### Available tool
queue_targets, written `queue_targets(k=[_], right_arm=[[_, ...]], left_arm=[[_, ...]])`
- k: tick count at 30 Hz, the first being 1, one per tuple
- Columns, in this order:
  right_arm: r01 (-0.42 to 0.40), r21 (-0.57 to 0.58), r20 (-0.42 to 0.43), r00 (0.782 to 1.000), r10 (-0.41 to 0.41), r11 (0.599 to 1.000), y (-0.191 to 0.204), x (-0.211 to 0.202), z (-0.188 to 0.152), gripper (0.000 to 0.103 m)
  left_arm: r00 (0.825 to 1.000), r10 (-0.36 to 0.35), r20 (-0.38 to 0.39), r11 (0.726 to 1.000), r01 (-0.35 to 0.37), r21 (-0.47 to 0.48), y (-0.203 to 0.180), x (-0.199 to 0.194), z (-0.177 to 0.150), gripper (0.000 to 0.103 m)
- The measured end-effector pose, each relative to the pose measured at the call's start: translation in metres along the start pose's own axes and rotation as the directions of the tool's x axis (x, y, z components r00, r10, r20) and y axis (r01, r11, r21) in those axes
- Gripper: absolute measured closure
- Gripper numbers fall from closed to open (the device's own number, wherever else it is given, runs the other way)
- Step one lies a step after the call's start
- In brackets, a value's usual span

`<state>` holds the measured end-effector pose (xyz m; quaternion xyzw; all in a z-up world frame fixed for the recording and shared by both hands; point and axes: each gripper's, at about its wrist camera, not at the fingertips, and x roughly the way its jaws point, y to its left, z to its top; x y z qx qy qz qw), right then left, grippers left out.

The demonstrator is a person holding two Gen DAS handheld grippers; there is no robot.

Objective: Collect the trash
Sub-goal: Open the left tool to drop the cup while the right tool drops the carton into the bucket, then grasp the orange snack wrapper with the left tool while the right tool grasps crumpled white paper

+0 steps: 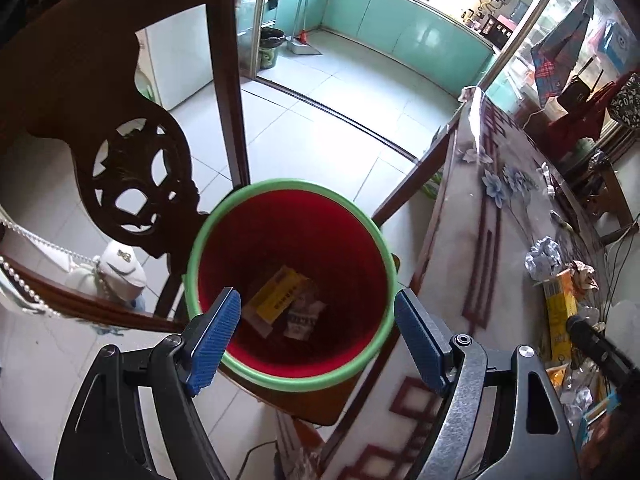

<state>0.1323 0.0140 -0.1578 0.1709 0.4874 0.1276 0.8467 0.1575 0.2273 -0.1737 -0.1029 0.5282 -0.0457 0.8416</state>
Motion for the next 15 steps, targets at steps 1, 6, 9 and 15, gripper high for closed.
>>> queue_targets(k=[1,6,9,15], right_arm=[[0.002,0.000,-0.004,1.000,-0.002,1.000,-0.001,-0.002,-0.004,0.057],[0.035,0.007,-0.004,0.999,-0.035,0.999,-0.016,-0.014,-0.020,0.057],[0.077,0.020,0.011,0.997,-0.078,0.997,-0.033,-0.032,-0.029,0.057],[0.225,0.146,0.049,0.971,-0.234,0.963,-0.096,-0.088,-0.052,0.057]], left_arm=[[1.000,-0.003,-0.002,1.000,0.003,0.009,-0.003,0.000,-0.001,0.024],[1.000,-0.016,0.005,0.998,0.016,0.058,-0.018,-0.005,-0.006,0.024],[1.000,-0.030,0.003,0.996,0.029,0.078,-0.025,-0.006,-0.009,0.024],[0.998,-0.060,-0.015,0.987,0.061,0.149,-0.049,-0.006,-0.019,0.024]])
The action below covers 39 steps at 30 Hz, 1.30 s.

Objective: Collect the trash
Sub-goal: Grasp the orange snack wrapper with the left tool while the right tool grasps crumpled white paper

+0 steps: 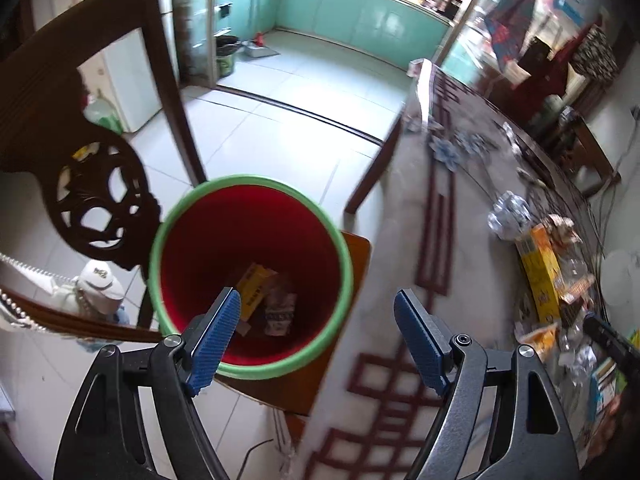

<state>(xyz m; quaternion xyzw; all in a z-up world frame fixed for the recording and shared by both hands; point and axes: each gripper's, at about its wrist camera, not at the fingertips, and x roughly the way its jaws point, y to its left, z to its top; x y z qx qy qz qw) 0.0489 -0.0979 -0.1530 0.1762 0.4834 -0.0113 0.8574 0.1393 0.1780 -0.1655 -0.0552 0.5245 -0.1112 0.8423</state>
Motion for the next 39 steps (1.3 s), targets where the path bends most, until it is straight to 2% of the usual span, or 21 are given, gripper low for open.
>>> queue_targets(k=[5,9,14,18,21,23,25,26,27,28,29,30,39], right_arm=[[0.094,0.131,0.009,0.995,-0.096,0.987,-0.066,-0.029,-0.016,0.057],[0.088,0.195,0.005,0.996,-0.091,0.977,-0.103,-0.043,-0.026,0.057],[0.090,0.202,-0.001,0.996,-0.092,0.975,-0.131,-0.055,-0.035,0.057],[0.094,0.201,-0.022,0.996,-0.091,0.975,-0.151,-0.059,-0.043,0.057],[0.092,0.198,-0.032,0.996,-0.087,0.976,-0.165,-0.061,-0.047,0.057],[0.089,0.192,-0.036,0.996,-0.083,0.977,-0.172,-0.063,-0.048,0.057],[0.087,0.184,-0.035,0.996,-0.082,0.979,-0.179,-0.067,-0.050,0.057],[0.085,0.182,-0.034,0.996,-0.080,0.980,-0.183,-0.067,-0.050,0.057],[0.084,0.180,-0.033,0.996,-0.079,0.980,-0.185,-0.069,-0.050,0.057],[0.082,0.178,-0.033,0.996,-0.077,0.981,-0.189,-0.070,-0.051,0.057],[0.080,0.180,-0.034,0.997,-0.075,0.980,-0.191,-0.071,-0.052,0.057],[0.077,0.181,-0.037,0.997,-0.071,0.980,-0.195,-0.071,-0.053,0.057],[0.003,0.188,-0.101,0.995,0.016,0.982,-0.206,-0.052,-0.057,0.057]], left_arm=[[0.999,-0.045,-0.029,0.997,0.047,0.069,-0.038,0.004,-0.009,0.024],[0.997,-0.065,-0.039,0.994,0.068,0.090,-0.065,0.002,-0.016,0.024],[0.992,-0.108,-0.061,0.984,0.115,0.135,-0.108,-0.002,-0.032,0.024],[0.974,-0.188,-0.123,0.953,0.211,0.218,-0.166,0.004,-0.055,0.024],[0.966,-0.197,-0.165,0.920,0.240,0.310,-0.208,0.019,-0.072,0.024],[0.966,-0.179,-0.187,0.910,0.234,0.342,-0.226,0.031,-0.079,0.024],[0.964,-0.154,-0.218,0.912,0.223,0.344,-0.239,0.046,-0.085,0.029],[0.962,-0.143,-0.231,0.916,0.217,0.339,-0.241,0.053,-0.087,0.042],[0.961,-0.128,-0.247,0.920,0.207,0.331,-0.243,0.059,-0.089,0.063],[0.959,-0.122,-0.257,0.923,0.205,0.325,-0.243,0.063,-0.091,0.070],[0.956,-0.124,-0.267,0.927,0.207,0.312,-0.243,0.065,-0.092,0.083],[0.954,-0.123,-0.273,0.930,0.207,0.304,-0.242,0.065,-0.094,0.088],[0.983,-0.092,-0.156,0.958,0.130,0.255,-0.227,0.020,-0.084,0.089]])
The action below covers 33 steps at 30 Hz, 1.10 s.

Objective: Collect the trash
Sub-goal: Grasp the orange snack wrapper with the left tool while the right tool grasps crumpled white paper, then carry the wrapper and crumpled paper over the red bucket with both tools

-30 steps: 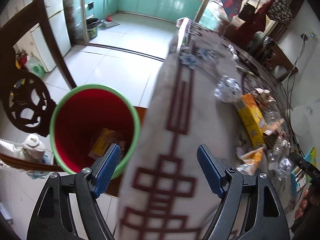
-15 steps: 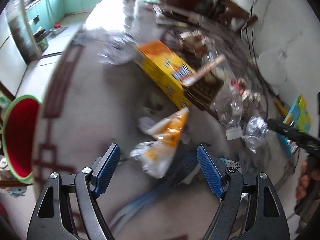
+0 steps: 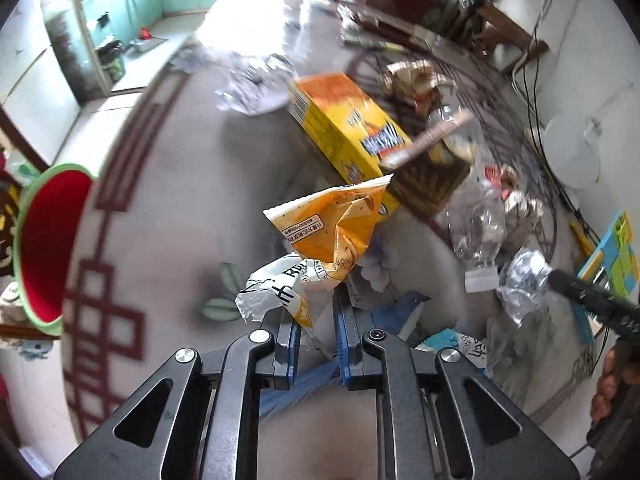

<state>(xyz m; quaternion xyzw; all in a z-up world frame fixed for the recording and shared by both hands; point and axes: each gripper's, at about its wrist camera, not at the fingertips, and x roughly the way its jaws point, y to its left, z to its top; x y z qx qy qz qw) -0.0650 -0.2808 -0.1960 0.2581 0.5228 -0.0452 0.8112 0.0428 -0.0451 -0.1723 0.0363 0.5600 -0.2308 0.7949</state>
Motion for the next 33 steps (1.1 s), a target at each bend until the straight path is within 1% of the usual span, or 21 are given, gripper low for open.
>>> queue_targets(k=[1,4,5,8,9,10,12,16,21,27,33], right_arm=[[0.000,-0.001,-0.007,1.000,0.000,1.000,0.000,0.003,0.000,0.057],[0.010,0.008,-0.065,0.998,-0.009,1.000,-0.004,0.022,0.001,0.057],[0.009,0.011,-0.072,0.997,-0.009,1.000,-0.006,0.026,0.000,0.055],[-0.010,0.019,-0.040,0.999,0.011,1.000,-0.008,0.025,0.000,0.056],[-0.017,0.017,-0.037,0.999,0.017,1.000,-0.009,0.025,0.001,0.059],[-0.027,0.015,-0.030,0.999,0.027,1.000,-0.008,0.023,0.001,0.069],[-0.030,0.006,-0.009,1.000,0.030,1.000,-0.005,0.017,0.003,0.075],[-0.047,-0.012,0.061,0.997,0.047,0.999,0.010,-0.004,0.011,0.075],[-0.055,-0.053,0.122,0.991,0.061,0.997,0.033,-0.027,0.021,0.075],[-0.061,-0.089,0.158,0.985,0.074,0.994,0.055,-0.039,0.027,0.075],[-0.058,-0.130,0.175,0.981,0.081,0.990,0.081,-0.041,0.031,0.075]], left_arm=[[1.000,0.004,0.004,1.000,-0.004,-0.007,0.005,-0.001,0.000,0.088],[1.000,0.010,0.015,0.999,-0.009,-0.040,0.011,-0.010,0.000,0.088],[1.000,0.013,0.019,0.999,-0.012,-0.049,0.012,-0.012,0.000,0.088],[0.999,0.036,0.036,0.998,-0.034,-0.058,0.012,-0.014,0.001,0.088],[0.998,0.043,0.040,0.997,-0.040,-0.060,0.012,-0.016,0.000,0.088],[0.998,0.046,0.043,0.997,-0.043,-0.064,0.014,-0.018,0.000,0.088],[0.998,0.045,0.046,0.996,-0.042,-0.073,0.017,-0.021,-0.001,0.088],[0.998,0.044,0.053,0.996,-0.040,-0.085,0.022,-0.026,-0.001,0.088],[0.998,0.046,0.047,0.996,-0.042,-0.079,0.023,-0.025,0.000,0.088],[0.998,0.040,0.051,0.997,-0.036,-0.070,0.027,-0.028,0.000,0.088],[0.998,0.040,0.055,0.996,-0.035,-0.083,0.043,-0.031,-0.002,0.088]])
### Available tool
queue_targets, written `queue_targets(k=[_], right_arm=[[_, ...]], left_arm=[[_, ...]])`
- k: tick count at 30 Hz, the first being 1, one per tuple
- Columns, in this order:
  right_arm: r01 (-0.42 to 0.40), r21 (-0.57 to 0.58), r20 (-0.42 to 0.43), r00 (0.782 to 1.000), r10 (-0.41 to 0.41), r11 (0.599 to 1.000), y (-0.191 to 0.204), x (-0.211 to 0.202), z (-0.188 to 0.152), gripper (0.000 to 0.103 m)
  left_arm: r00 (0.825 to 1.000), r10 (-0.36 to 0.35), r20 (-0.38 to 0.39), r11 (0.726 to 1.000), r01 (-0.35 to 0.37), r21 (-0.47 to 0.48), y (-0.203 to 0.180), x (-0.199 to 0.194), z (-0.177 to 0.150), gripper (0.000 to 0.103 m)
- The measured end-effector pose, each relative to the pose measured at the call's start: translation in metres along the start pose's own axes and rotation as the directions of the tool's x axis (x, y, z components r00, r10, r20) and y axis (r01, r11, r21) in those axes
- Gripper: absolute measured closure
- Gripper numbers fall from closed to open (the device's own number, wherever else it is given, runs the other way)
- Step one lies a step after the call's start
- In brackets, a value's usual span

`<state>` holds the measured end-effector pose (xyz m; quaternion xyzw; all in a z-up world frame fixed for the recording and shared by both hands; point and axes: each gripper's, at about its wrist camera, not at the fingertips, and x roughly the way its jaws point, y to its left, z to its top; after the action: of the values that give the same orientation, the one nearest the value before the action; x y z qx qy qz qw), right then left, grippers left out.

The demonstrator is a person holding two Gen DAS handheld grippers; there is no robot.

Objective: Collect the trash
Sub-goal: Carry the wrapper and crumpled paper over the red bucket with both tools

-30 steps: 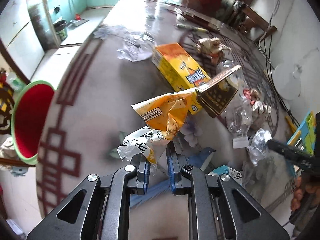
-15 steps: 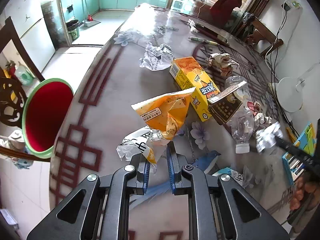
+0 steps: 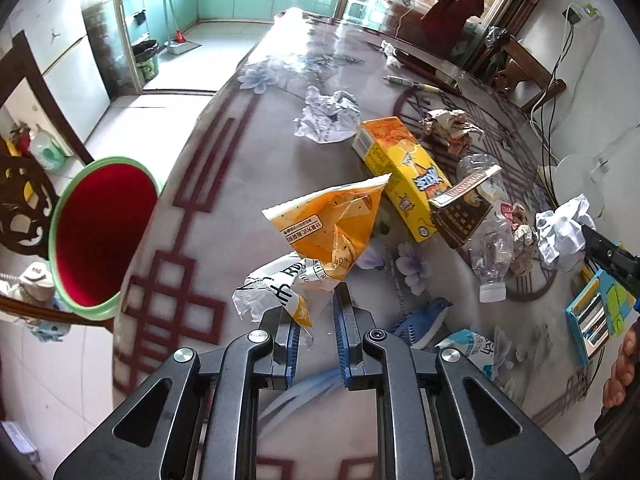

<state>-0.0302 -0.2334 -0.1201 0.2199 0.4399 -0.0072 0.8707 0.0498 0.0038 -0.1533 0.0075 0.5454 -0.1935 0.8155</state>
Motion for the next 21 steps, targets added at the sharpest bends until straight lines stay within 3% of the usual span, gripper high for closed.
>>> queue_targets(k=[21], right_arm=[[-0.029,-0.075,0.001,1.000,0.029,0.997,0.090,0.032,0.014,0.075]], left_arm=[[1.000,-0.005,0.003,0.999,0.005,-0.047,0.075,-0.004,0.015,0.088]])
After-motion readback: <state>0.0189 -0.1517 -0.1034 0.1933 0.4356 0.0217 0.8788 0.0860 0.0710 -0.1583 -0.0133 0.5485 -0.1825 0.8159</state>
